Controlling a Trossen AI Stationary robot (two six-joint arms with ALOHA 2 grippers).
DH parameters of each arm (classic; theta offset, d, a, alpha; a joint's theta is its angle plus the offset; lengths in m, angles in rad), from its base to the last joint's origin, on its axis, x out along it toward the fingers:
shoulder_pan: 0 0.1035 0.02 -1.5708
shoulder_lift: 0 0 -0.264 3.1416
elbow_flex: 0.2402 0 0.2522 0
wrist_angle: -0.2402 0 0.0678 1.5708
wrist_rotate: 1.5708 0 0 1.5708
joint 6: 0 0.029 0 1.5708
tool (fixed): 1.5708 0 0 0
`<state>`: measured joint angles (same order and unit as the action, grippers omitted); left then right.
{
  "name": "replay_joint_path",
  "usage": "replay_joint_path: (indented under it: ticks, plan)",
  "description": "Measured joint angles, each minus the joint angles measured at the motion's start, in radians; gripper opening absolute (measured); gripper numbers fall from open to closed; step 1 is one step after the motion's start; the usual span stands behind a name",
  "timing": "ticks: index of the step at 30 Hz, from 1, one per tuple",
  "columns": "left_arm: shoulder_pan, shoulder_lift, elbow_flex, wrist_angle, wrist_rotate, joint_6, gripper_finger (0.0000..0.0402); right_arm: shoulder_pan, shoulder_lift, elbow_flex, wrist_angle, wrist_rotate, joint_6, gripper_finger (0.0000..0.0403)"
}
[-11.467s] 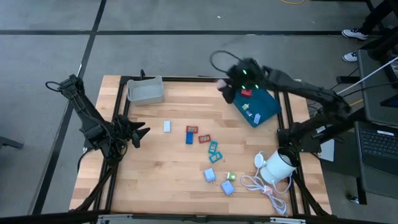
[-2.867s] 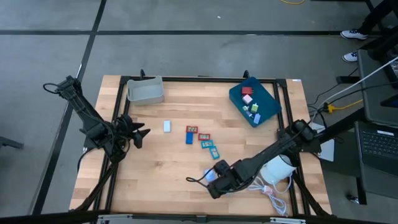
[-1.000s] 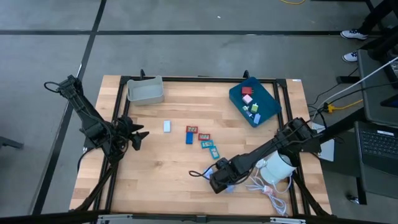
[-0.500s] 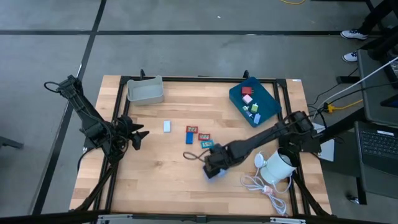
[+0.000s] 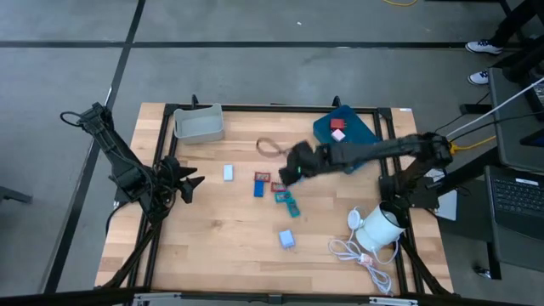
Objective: Pick & Place Office items
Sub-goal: Put the bottom sky blue charger adapter into the blue bin
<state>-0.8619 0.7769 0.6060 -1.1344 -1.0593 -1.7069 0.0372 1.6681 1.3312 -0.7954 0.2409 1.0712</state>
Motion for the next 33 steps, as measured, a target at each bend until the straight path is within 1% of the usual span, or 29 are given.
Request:
replay_joint_path:
  ticks: [3, 6, 10, 16, 20, 23, 29, 31, 33]
  plan:
    - [0.000, 0.000, 0.000, 0.000, -0.002, -0.005, 0.0235, -0.093, -0.014, 0.000, -0.066, 0.025, -0.080, 0.0208]
    - [0.000, 0.000, 0.000, 0.000, -0.004, -0.011, 0.0235, -0.179, -0.014, 0.000, -0.091, 0.048, -0.142, 0.0208]
    - [0.000, 0.000, 0.000, 0.000, -0.004, -0.010, 0.0235, -0.307, -0.014, -0.001, -0.098, 0.049, -0.217, 0.0208]
    - [0.000, 0.001, 0.000, 0.000, -0.007, -0.010, 0.0235, -0.469, -0.014, -0.001, -0.185, 0.055, -0.309, 0.0208]
    - [0.000, 0.001, 0.000, 0.000, -0.014, -0.009, 0.0235, -0.550, -0.014, -0.001, -0.240, 0.063, -0.340, 0.0208]
    - [0.000, 0.001, 0.000, 0.000, -0.012, -0.018, 0.0235, -0.597, -0.014, -0.004, -0.245, 0.065, -0.372, 0.0208]
    - [0.000, 0.001, 0.000, 0.001, -0.020, -0.031, 0.0235, -0.666, -0.014, -0.092, -0.245, -0.007, -0.381, 0.0211]
    - [0.001, 0.001, 0.000, 0.001, -0.021, -0.037, 0.0235, -0.667, -0.014, -0.123, -0.247, -0.021, -0.390, 0.0239]
    - [0.010, 0.001, 0.000, 0.001, -0.021, -0.037, 0.0235, -0.665, -0.013, -0.141, -0.248, -0.027, -0.402, 0.0284]
